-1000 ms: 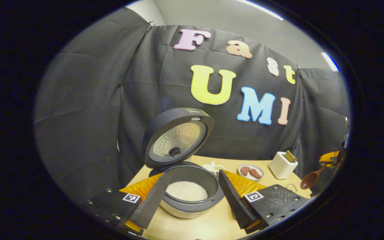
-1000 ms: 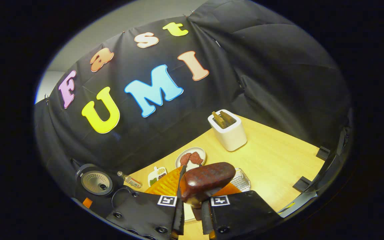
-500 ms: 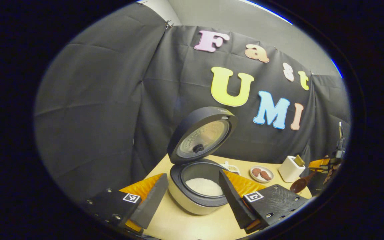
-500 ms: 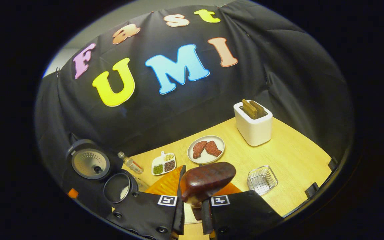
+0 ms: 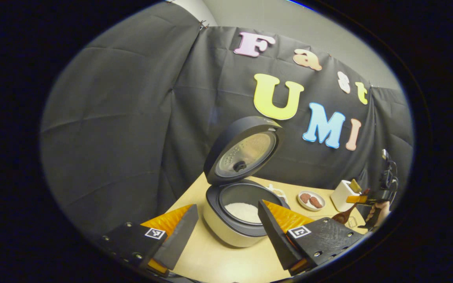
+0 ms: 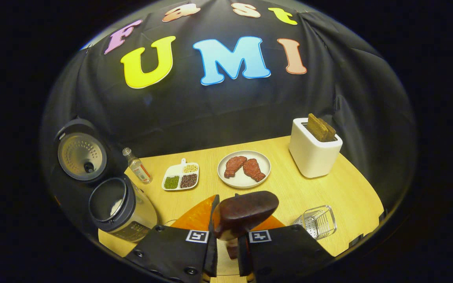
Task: Close the left gripper, press the button to open the rice cooker; take a wooden spoon from the chopstick holder with the right hand, scoop a spoonful of rice and pour it into the rice cooker, then put the wooden spoon back into the chopstick holder.
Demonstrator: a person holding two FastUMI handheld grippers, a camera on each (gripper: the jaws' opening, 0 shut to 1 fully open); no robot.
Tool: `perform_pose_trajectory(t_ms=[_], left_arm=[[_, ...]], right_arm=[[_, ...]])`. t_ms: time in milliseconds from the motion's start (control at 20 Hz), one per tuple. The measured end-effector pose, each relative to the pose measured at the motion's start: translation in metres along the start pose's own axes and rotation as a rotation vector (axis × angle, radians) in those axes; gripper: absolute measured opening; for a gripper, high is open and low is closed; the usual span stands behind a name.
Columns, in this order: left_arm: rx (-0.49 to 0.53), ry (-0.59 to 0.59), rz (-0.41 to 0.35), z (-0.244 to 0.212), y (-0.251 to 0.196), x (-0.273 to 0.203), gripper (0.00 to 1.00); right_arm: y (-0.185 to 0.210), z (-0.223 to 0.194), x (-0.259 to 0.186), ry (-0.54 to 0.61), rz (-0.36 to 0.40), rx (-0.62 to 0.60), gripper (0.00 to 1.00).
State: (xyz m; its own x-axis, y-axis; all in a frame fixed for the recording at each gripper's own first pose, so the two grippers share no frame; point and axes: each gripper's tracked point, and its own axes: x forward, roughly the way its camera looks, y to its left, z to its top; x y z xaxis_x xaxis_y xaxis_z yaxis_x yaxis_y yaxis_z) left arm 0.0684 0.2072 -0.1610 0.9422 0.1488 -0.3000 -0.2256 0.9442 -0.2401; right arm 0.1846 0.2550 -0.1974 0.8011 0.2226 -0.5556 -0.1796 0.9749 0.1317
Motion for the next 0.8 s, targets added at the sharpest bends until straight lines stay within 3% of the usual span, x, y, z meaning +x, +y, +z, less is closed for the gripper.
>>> perform_pose_trajectory(t_ms=[200, 300, 600, 800], left_arm=[[-0.034, 0.019, -0.069, -0.008, -0.014, -0.001, 0.97], [-0.048, 0.028, -0.08, -0.011, -0.014, -0.003, 0.97], [-0.046, 0.035, -0.058, -0.015, -0.007, -0.006, 0.97], [-0.062, 0.05, -0.056, -0.022, -0.006, -0.006, 0.97]], right_arm=[[-0.005, -0.026, 0.014, 0.047, -0.033, -0.099, 0.19], [-0.005, -0.044, 0.019, 0.086, -0.034, -0.114, 0.23], [-0.001, -0.071, 0.029, 0.147, -0.042, -0.041, 0.23], [0.021, -0.089, 0.03, 0.223, 0.021, 0.0, 0.23]])
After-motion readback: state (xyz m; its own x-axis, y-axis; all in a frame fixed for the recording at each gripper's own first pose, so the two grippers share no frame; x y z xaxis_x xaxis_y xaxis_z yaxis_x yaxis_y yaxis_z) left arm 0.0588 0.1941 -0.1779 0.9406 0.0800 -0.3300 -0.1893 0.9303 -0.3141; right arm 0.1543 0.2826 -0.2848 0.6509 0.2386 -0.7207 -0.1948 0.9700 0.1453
